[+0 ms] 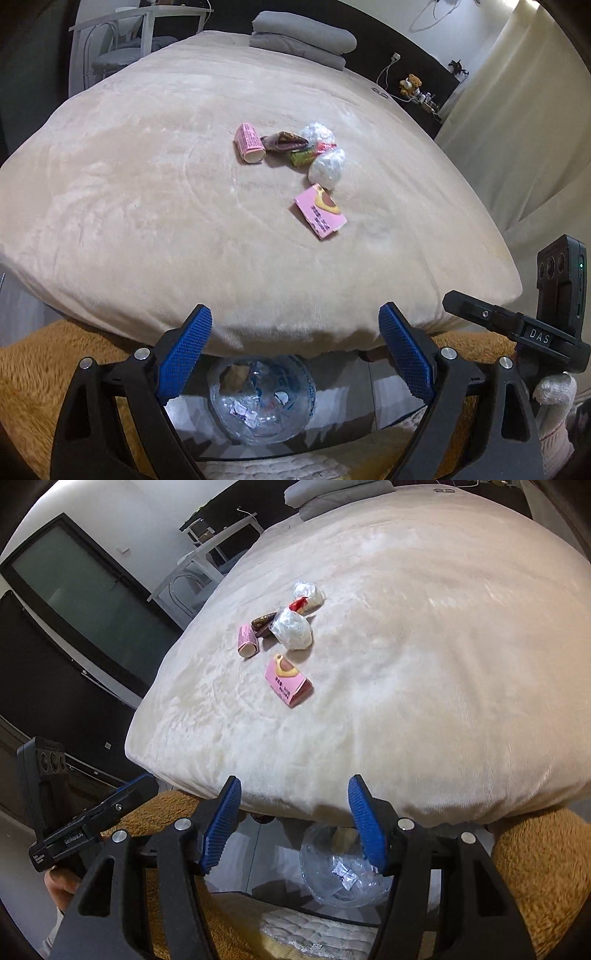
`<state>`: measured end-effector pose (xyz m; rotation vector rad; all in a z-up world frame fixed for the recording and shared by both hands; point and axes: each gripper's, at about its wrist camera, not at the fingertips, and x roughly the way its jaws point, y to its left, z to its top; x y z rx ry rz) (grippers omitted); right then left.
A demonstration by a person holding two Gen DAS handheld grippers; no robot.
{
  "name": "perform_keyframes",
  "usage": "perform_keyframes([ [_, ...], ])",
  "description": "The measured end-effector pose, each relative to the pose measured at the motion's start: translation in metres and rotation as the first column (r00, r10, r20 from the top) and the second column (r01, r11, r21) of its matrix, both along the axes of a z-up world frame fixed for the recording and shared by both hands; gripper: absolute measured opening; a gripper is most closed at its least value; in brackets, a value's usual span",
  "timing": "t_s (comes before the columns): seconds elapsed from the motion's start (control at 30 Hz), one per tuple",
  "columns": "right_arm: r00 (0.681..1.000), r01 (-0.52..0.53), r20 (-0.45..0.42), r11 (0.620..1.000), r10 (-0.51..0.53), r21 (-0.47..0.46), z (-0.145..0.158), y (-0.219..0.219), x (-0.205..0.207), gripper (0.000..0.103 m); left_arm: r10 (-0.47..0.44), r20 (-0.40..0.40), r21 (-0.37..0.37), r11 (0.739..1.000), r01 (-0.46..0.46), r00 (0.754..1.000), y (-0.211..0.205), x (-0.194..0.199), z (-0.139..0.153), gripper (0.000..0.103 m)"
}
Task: Collect trash
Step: 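Raise both tools back toward the remaining trash on the bed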
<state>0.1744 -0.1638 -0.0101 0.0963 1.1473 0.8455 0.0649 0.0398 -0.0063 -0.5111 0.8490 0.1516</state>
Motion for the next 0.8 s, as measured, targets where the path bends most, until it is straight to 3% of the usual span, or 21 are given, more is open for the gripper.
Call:
perform_keyframes([
  [0.43, 0.987, -0.084, 0.136, 0.996, 0.089, -0.042, 0.008, 0.073, 0.078, 0.060, 0.066, 0.044, -0.119, 0.991, -0.061, 0.997, 0.087, 0.083, -0.003, 0.089],
  [0.67, 0.979, -0.122, 0.152, 0.986, 0.139, -0.111, -0.005, 0.114, 0.111, 0.060, 0.070, 0.030, -0.155, 0.986, -0.065, 0.997, 0.123, 0.137, -0.012, 0.088],
  [0.8, 0.973, -0.153, 0.154, 0.981, 0.171, -0.121, -0.011, 0.134, 0.122, 0.060, 0.047, 0.014, -0.197, 0.979, -0.043, 0.999, 0.136, 0.168, -0.023, 0.083],
])
